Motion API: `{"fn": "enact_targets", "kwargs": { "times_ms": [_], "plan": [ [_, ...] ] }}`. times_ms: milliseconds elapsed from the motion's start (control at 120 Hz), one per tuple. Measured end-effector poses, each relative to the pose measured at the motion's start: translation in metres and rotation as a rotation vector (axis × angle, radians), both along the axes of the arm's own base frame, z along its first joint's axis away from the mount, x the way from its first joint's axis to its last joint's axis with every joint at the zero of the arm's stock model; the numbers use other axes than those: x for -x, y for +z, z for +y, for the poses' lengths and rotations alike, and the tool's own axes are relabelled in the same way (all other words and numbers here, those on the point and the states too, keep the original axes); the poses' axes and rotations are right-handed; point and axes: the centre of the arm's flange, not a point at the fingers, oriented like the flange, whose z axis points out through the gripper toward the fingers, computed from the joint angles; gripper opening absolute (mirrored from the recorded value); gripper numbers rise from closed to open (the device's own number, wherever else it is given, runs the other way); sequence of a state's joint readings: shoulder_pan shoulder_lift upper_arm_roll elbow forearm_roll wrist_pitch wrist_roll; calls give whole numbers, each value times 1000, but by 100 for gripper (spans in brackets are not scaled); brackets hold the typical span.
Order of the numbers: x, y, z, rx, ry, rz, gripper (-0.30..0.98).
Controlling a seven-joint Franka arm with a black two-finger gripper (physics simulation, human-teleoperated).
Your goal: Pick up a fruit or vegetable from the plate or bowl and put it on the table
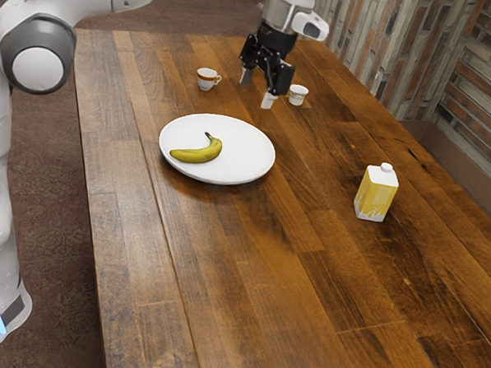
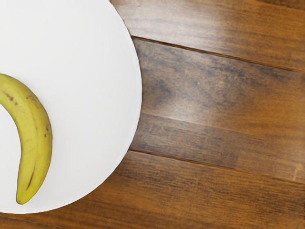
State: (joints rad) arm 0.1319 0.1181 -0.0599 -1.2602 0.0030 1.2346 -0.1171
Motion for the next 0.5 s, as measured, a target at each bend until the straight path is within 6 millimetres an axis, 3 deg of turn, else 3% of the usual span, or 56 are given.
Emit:
{"fn": "enact_targets", "kwargs": {
  "times_ms": [367, 458, 483, 500],
  "plan": [
    [-16, 6, 3, 8, -114, -116, 69],
    [-19, 4, 13, 24, -106, -121, 69],
    [-16, 14, 15, 24, -103, -139, 69],
    [-6, 47, 15, 14, -102, -204, 69]
  ]
}}
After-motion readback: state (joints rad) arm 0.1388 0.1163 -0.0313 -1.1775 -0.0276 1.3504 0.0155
